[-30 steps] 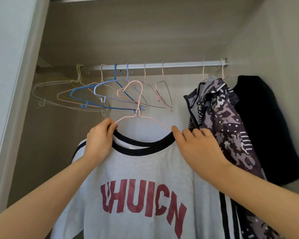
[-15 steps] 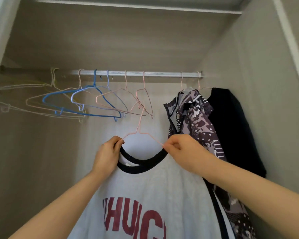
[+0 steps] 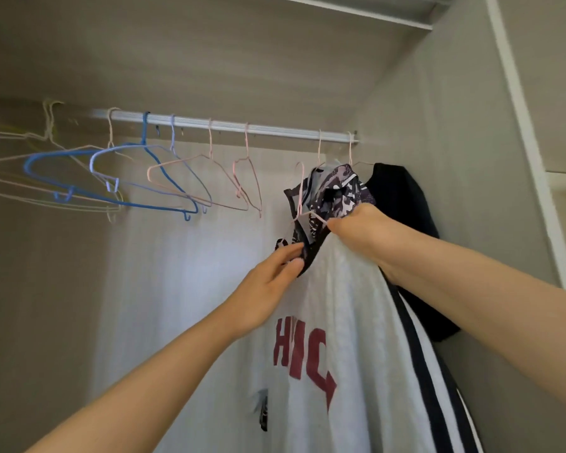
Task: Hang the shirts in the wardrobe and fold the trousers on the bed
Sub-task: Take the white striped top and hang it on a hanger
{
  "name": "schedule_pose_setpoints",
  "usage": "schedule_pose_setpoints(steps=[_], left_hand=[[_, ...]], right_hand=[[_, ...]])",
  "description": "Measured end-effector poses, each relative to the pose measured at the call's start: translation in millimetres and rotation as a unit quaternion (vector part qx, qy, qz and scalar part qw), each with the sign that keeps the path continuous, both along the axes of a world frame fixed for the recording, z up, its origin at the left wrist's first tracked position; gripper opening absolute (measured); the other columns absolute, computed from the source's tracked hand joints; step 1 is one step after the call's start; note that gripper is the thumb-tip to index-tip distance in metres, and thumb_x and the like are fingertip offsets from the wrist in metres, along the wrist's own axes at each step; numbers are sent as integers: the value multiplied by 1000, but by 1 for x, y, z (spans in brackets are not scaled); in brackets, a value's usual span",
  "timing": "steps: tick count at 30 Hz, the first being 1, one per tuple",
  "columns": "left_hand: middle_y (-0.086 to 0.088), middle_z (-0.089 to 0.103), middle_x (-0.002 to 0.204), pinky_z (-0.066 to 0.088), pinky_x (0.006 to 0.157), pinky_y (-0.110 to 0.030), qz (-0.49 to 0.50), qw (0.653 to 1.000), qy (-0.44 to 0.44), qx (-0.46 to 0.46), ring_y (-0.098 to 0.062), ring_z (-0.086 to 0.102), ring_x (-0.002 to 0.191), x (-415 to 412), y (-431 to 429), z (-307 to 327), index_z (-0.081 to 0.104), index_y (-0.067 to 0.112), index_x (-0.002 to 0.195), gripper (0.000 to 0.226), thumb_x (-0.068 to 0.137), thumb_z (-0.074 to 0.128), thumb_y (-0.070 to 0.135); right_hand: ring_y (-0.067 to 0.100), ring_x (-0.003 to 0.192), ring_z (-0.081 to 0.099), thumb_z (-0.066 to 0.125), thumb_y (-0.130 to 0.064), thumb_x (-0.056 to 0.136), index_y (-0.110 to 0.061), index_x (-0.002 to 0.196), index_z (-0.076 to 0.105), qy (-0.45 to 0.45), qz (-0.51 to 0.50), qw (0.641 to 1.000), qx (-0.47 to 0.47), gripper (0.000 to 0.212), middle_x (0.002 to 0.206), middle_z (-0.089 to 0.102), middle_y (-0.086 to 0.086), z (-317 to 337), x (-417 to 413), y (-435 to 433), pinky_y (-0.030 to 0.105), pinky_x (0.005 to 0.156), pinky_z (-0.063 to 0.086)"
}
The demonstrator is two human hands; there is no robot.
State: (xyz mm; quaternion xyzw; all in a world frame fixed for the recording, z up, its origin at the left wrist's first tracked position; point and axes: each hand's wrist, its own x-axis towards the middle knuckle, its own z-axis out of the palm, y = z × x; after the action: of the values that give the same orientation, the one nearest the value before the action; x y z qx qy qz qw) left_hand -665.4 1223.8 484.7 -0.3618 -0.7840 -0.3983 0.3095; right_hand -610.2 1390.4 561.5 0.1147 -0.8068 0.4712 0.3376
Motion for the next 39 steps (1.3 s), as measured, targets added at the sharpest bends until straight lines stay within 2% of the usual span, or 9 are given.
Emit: schedule_pose_setpoints(steps=[4, 9, 13, 15, 18, 21, 24, 32, 39], left_hand=[[32, 49, 137, 34, 104, -13, -115, 991, -59, 16, 13, 49, 119, 9, 5, 16, 50, 47, 129, 34, 97, 40, 55], [42, 35, 138, 32, 106, -15, -116, 990, -79, 2, 14, 35, 132, 12, -3, 26, 29, 51, 145, 69, 81, 53, 65], [43, 35, 127, 43, 92, -10, -86, 994, -69, -1, 18, 44, 117, 11, -6, 34, 12, 54, 142, 89, 79, 74, 44], [31, 42, 132, 46, 87, -10, -51, 997, -49, 4, 9, 50, 115, 5, -5, 44, 11, 45, 149, 98, 80, 79, 31], [14, 49, 128, 43, 70, -6, 22, 999, -13, 27, -6, 53, 107, -10, -8, 52, 20, 31, 150, 80, 88, 68, 18], [0, 58, 112, 41, 57, -10, 105, 992, 31, 58, -10, 56, 85, -33, -12, 62, 44, 19, 132, 42, 92, 57, 13], [-12, 61, 104, 45, 62, -23, 141, 985, 58, 81, -23, 59, 86, -55, -14, 70, 52, 9, 113, 19, 93, 53, 12], [-6, 64, 103, 48, 73, -27, 164, 981, 72, 78, -20, 61, 89, -116, -12, 75, 56, 14, 115, 16, 101, 49, 20], [-10, 64, 93, 53, 73, -38, 186, 977, 78, 71, -30, 64, 85, -142, -11, 69, 53, 11, 103, 11, 103, 44, 18]], right_hand=[[20, 78, 46, 42, -14, 103, 5, 131, 45, 6, -2, 1000, -12, 34, 94, 53, 12, 27, -3, -21, 21, 50, 34], [37, 118, 55, 43, -9, 97, 9, 126, 51, 69, 36, 995, -61, 35, 129, 56, 25, 51, -16, -40, 21, 51, 38], [19, 79, 52, 37, -9, 102, -2, 104, 47, 39, 57, 992, -106, 13, 88, 49, 7, 74, -29, -61, 18, 58, 38], [16, 86, 51, 39, -10, 102, -3, 106, 47, 39, 58, 990, -122, 11, 85, 43, 6, 82, -38, -70, 20, 58, 35], [27, 107, 54, 47, -11, 99, 2, 131, 43, 65, 52, 989, -119, 35, 102, 51, 13, 88, -53, -75, 30, 81, 44], [27, 94, 53, 50, -11, 96, 2, 125, 45, 93, 45, 988, -113, 32, 103, 52, 13, 98, -72, -77, 31, 79, 45], [31, 102, 57, 49, -11, 95, 1, 122, 47, 118, 30, 987, -103, 30, 106, 54, 14, 106, -92, -80, 37, 86, 50], [37, 110, 53, 47, -13, 95, 1, 116, 55, 161, -100, 982, 25, 26, 117, 59, 18, 125, -152, -87, 34, 74, 42], [35, 111, 53, 53, -11, 91, -2, 116, 57, 159, -167, 969, 86, 27, 114, 62, 16, 125, -183, -88, 39, 82, 50]])
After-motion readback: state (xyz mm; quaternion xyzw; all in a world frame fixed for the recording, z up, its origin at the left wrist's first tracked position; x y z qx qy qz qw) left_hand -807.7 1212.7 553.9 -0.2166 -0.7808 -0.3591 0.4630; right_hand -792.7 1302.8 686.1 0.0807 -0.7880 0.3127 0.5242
